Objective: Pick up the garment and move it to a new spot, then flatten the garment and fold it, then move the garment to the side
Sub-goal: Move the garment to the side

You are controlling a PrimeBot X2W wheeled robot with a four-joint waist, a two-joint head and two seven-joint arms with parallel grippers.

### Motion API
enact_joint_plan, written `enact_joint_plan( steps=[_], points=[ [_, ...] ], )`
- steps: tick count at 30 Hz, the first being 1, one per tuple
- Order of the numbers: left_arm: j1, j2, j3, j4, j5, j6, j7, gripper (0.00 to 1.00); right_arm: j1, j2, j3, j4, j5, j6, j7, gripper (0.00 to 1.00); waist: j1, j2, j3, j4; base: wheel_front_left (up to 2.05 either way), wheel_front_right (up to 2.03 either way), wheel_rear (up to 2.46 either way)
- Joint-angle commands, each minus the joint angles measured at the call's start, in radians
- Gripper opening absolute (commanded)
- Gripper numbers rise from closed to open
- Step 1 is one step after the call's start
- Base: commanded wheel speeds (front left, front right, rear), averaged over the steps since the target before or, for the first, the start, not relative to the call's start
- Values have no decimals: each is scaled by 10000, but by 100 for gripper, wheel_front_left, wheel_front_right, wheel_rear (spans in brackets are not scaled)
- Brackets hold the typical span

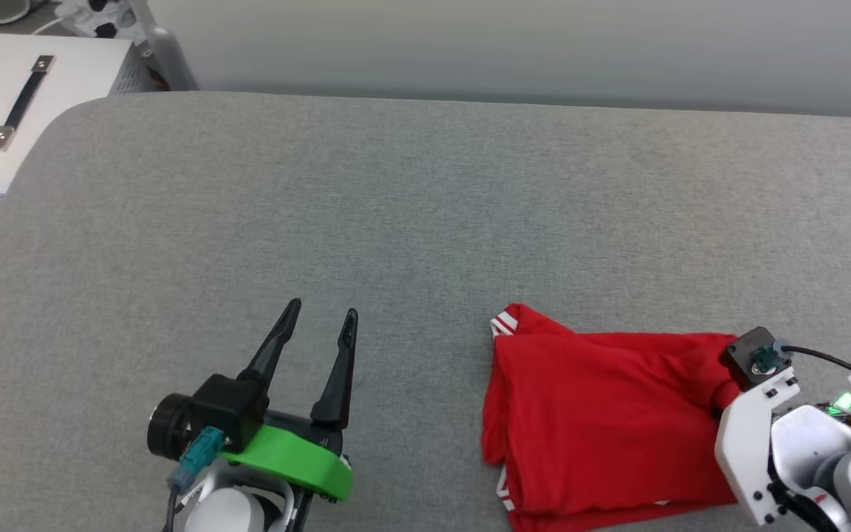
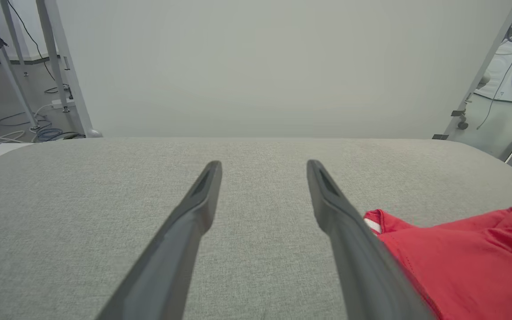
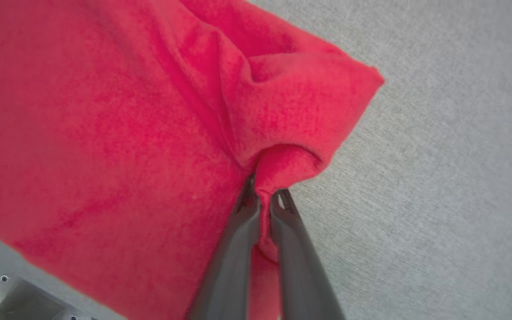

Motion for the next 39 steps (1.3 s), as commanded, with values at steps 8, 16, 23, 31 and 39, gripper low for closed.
enact_joint_plan(
  steps=[8, 16, 23, 31, 39],
  points=[
    [-230, 177, -667, -154, 227, -31, -59, 100, -912, -2484, 809, -257, -145, -17, -949, 0, 0, 0, 524, -1533, 0, 0, 0],
    [-906, 424, -1175, -507, 459, -31, -59, 100, -1964, -3895, 1164, 478, -204, -17, -2202, 0, 0, 0, 1688, -2626, 0, 0, 0],
    [-1715, 782, -1742, -789, 698, -31, -59, 100, -3103, -4229, 731, 2013, -573, -17, -3673, 0, 0, 0, 2965, -3369, 0, 0, 0],
    [-2709, 1214, -2302, -921, 861, -31, -59, 100, -4225, -3903, 13, 3998, -1328, -17, -4870, 0, 0, 0, 4098, -3687, 0, 0, 0],
    [-3257, 1359, -2496, -1294, 1008, -31, -59, 100, -5148, -3645, -1016, 5676, -2173, -17, -5460, 0, 0, 0, 4679, -3663, 0, 0, 0]
  ],
)
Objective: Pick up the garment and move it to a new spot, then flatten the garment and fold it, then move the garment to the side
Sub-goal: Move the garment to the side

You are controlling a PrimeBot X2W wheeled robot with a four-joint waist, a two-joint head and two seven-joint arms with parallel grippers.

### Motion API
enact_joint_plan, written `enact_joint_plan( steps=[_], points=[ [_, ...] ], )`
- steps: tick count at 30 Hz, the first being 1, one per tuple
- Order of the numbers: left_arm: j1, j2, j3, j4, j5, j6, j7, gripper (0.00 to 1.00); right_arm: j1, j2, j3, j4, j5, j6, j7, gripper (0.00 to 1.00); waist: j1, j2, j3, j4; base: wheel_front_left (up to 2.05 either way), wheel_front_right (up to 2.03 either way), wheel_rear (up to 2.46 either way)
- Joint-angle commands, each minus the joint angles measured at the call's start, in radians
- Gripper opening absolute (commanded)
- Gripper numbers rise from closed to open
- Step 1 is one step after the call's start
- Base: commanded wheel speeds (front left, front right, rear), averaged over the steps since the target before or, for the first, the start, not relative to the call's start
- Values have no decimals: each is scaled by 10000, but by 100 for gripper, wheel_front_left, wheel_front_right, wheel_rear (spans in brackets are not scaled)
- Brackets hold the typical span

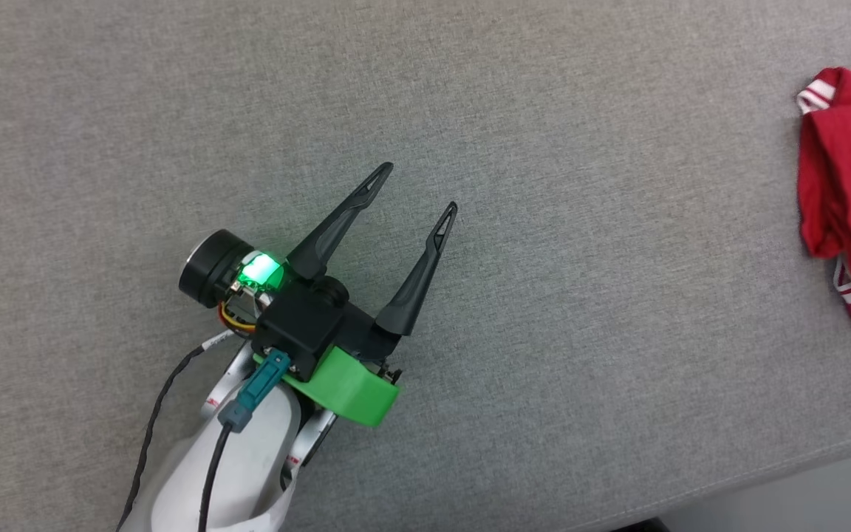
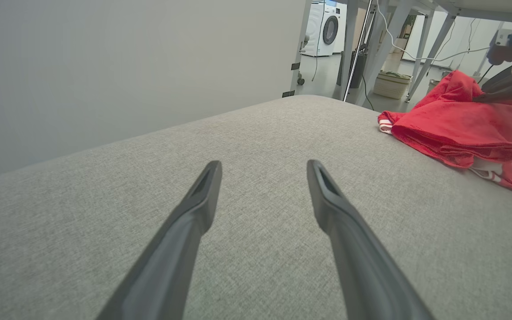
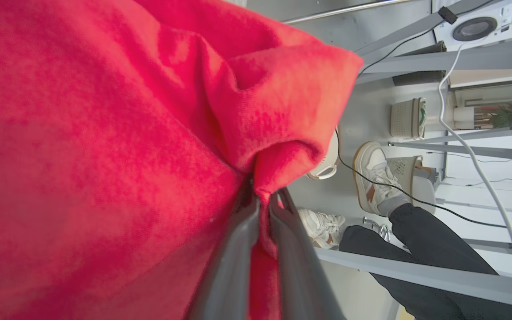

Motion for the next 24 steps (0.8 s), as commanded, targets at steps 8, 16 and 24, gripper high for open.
enact_joint_plan(
  steps=[8, 16, 24],
  points=[
    [-420, 104, -115, -286, 197, -31, -57, 100, -876, 349, -858, 1395, -622, -19, -686, 0, -2, -1, 556, 16, 0, 0, 0],
    [-364, -97, -40, -196, 120, -6, -57, 100, -1342, 687, -1363, 2134, -1278, -19, -1205, 100, -2, -1, 264, 253, 0, 0, 0],
    [110, -527, 543, 147, -292, 30, -57, 100, -1502, 1077, -1389, 1940, -1497, -19, -1781, 100, -2, -1, -1012, 468, 0, 0, 0]
  ],
)
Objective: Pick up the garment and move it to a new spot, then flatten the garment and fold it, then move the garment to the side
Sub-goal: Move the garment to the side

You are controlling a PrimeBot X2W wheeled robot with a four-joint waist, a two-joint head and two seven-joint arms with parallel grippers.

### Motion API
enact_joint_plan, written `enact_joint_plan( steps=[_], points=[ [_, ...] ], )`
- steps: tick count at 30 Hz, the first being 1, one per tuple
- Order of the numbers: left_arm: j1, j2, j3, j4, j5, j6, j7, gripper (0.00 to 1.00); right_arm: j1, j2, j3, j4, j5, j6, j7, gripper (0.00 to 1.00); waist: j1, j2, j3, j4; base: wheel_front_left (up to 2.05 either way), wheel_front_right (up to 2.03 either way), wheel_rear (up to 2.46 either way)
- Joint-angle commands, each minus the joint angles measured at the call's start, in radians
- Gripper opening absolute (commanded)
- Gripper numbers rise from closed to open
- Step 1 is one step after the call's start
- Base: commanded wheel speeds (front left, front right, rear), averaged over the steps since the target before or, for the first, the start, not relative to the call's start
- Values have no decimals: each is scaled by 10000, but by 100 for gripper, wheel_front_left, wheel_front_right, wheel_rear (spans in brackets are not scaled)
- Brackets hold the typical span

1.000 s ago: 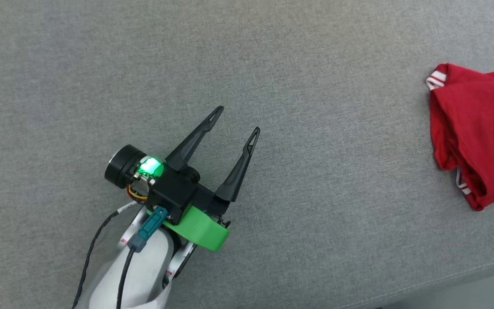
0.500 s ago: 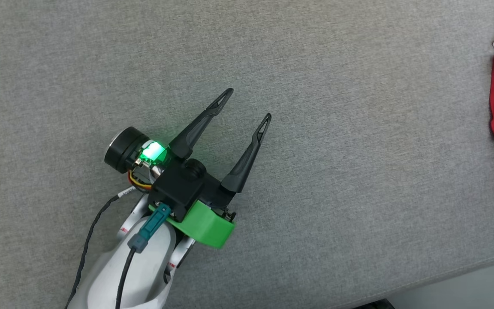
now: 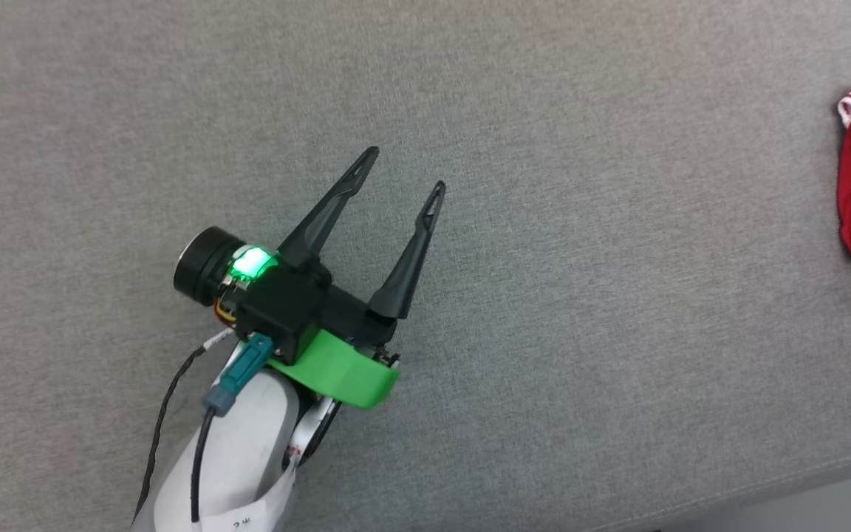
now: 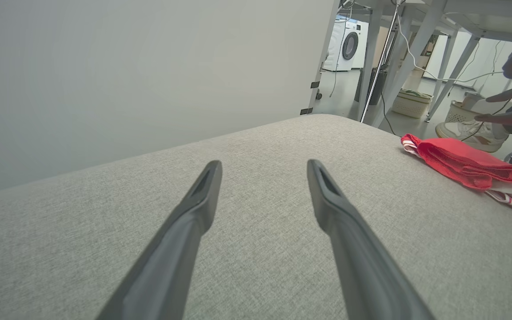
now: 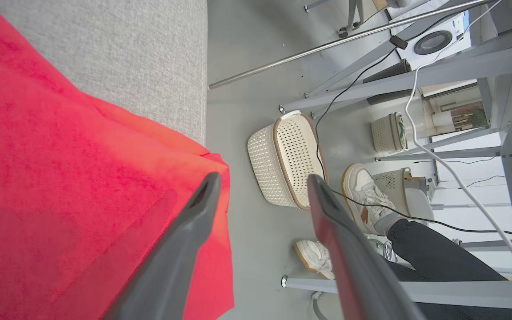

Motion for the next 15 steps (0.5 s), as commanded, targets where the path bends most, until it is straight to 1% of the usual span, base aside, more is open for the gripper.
enact_joint_plan(
  steps=[1, 6, 10, 15],
  points=[
    [257, -104, 194, 116, -127, 22, -59, 100, -168, 172, 54, -218, 36, -19, -129, 100, -1, -1, -868, 183, 0, 0, 0],
    [869, -376, 869, 406, -288, 39, -59, 100, 79, 519, 189, -1038, 597, -19, -375, 100, -1, -1, -1913, 397, 0, 0, 0],
    [1427, -591, 1491, 568, -361, 47, -59, 100, 628, 961, 207, -1980, 1440, -19, -407, 100, -1, -1, -2678, 635, 0, 0, 0],
    [2105, -845, 2217, 758, -396, 52, -59, 100, 1759, 1810, -65, -3562, 2471, -19, -421, 100, -1, -1, -3447, 969, 0, 0, 0]
  ],
)
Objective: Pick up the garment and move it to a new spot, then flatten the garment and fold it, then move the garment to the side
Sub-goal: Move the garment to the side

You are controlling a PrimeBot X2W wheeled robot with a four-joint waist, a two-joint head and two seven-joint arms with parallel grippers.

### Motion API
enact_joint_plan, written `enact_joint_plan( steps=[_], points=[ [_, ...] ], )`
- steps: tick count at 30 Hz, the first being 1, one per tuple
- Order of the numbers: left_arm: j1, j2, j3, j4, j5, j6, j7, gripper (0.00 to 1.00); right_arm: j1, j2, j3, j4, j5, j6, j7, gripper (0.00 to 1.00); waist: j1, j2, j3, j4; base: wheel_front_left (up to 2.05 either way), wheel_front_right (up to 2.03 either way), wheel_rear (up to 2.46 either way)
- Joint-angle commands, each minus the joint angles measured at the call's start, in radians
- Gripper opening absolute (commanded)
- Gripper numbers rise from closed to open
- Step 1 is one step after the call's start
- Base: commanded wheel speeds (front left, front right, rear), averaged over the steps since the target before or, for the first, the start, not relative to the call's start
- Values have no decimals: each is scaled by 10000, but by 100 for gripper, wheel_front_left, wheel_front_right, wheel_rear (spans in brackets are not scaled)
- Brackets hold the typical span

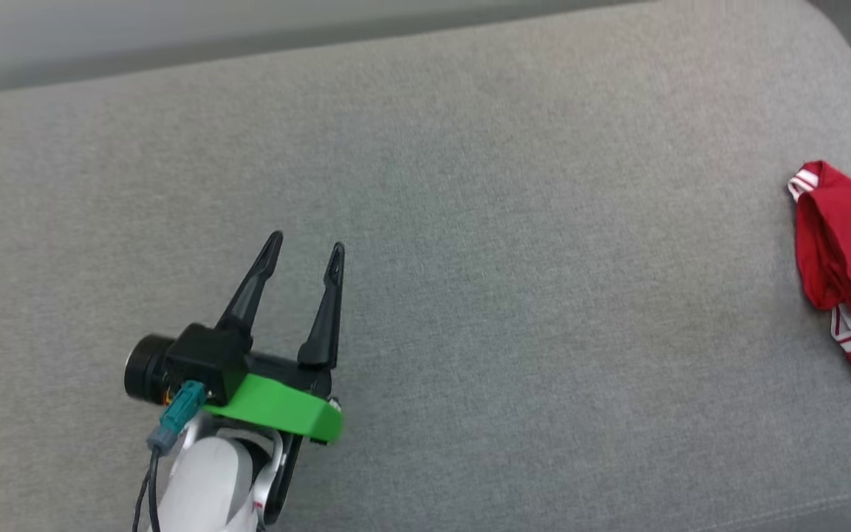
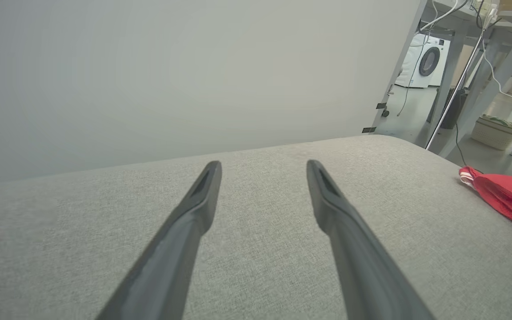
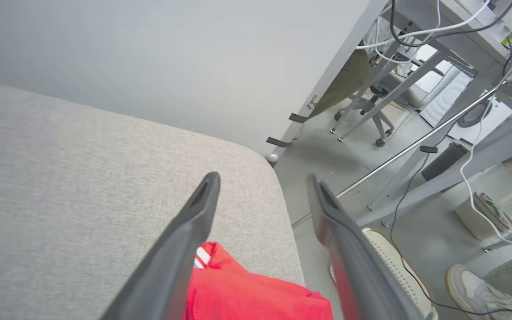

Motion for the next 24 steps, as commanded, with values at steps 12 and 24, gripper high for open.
enact_joint_plan(
  steps=[12, 24],
  points=[
    [1118, -376, 794, 489, 46, -27, -57, 100, 3724, 2898, -1487, -3045, 361, -17, -654, 100, 0, 0, -1943, 1217, 0, 0, 0],
    [1841, -524, 1122, 551, 177, -51, -57, 100, 5646, 4659, -1447, -3149, 65, -17, -1883, 100, 0, 0, -2355, 1541, 0, 0, 0]
  ],
)
